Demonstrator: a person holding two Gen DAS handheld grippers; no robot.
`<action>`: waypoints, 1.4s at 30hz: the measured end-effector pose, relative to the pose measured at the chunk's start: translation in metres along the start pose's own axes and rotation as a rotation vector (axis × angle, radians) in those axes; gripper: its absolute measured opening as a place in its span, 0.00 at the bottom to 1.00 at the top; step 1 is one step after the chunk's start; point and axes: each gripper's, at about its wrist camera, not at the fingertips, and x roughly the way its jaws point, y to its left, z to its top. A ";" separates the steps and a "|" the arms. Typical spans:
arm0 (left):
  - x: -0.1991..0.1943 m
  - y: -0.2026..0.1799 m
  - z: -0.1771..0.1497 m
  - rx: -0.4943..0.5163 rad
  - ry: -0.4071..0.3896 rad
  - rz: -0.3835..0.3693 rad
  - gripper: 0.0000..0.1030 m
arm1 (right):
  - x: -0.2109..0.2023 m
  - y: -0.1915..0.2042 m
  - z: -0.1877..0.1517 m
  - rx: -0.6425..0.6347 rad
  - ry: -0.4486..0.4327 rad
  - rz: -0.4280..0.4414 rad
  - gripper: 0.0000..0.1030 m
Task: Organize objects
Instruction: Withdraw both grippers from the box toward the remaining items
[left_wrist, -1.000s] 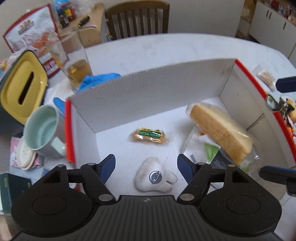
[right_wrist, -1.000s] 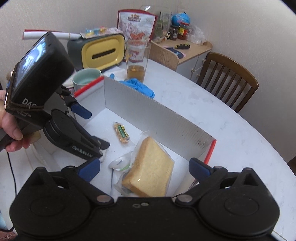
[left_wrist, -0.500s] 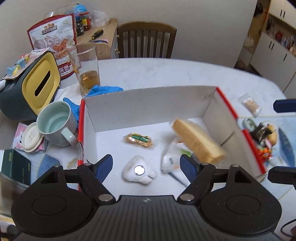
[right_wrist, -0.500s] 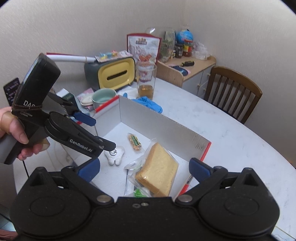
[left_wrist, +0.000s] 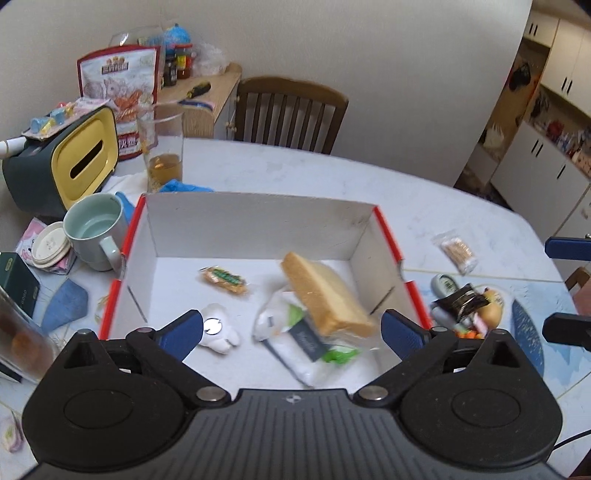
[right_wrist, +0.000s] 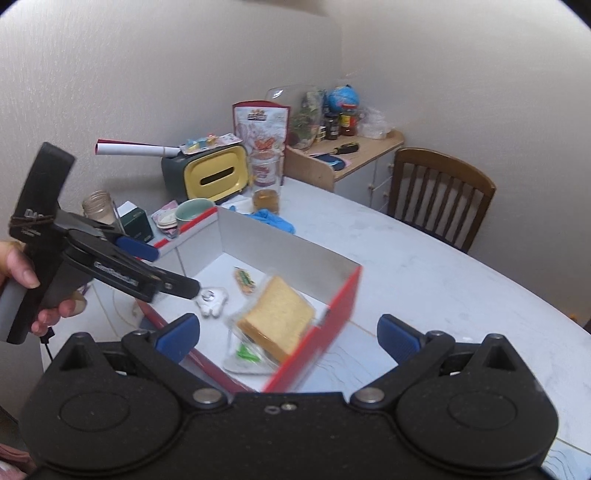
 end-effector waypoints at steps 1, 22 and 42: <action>-0.002 -0.005 -0.003 -0.002 -0.010 0.003 1.00 | -0.004 -0.005 -0.004 0.000 -0.004 -0.006 1.00; 0.030 -0.157 -0.054 0.197 -0.080 -0.022 1.00 | -0.053 -0.130 -0.111 0.161 0.057 -0.167 1.00; 0.071 -0.249 -0.107 0.419 -0.183 0.130 1.00 | 0.000 -0.194 -0.144 0.191 0.174 -0.176 0.99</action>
